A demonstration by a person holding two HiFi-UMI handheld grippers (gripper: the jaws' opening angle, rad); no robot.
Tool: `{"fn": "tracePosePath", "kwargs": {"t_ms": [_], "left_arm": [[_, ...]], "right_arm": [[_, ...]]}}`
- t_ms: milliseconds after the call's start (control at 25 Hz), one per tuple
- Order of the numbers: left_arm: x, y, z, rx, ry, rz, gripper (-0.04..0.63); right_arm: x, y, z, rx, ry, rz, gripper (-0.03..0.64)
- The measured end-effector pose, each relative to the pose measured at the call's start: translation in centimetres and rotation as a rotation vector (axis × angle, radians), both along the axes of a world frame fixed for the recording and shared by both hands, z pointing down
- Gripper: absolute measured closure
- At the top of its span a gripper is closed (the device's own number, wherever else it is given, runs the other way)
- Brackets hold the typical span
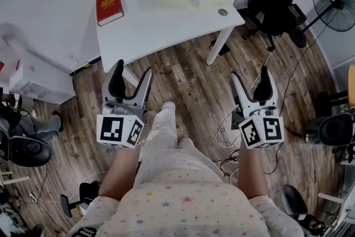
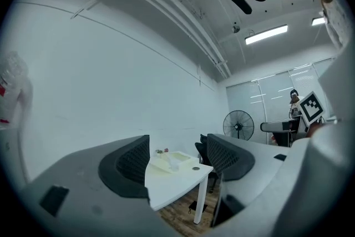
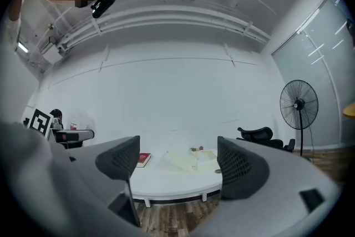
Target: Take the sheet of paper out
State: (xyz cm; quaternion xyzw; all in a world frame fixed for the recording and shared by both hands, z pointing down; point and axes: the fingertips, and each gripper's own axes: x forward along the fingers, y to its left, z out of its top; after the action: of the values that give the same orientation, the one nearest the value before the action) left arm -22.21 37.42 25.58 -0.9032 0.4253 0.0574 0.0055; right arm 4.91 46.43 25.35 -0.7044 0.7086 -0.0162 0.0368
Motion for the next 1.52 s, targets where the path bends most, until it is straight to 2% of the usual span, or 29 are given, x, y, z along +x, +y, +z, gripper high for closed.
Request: {"fn": "tracePosePath", "kwargs": {"t_ms": [400,560,680,1040,1200,1520], "left_arm": [[2.2,-13.9,-0.6,0.017,0.01,0.053,0.296],[2.3,-19.3,0.0,-0.002,0.02,0.073,0.296],[1.9,-22.4,0.0,-0.005,0.052,0.067,0.296],[3.2,-28.6,1.1,-0.045,0.053,0.038,0.296],[4.9,-31.1,1.6,-0.054,0.034,0.012,0.296],[9.5,-37.3,0.7,-0.045,0.032,-0.093,0.296]], "right_arm": [[0.9,-12.5,-0.8,0.006,0.014,0.024,0.189],[0.9,-17.5,-0.7,0.001,0.001,0.044,0.189],[1.2,-19.9,-0.3,-0.01,-0.001,0.06,0.189],[4.4,-24.9,1.1,-0.076,-0.007,0.085,0.189],[6.6,-28.6,1.3,-0.075,-0.017,0.059,0.189],[11.4,-38.4,0.2,-0.053,-0.021,-0.074,0.189]]}}
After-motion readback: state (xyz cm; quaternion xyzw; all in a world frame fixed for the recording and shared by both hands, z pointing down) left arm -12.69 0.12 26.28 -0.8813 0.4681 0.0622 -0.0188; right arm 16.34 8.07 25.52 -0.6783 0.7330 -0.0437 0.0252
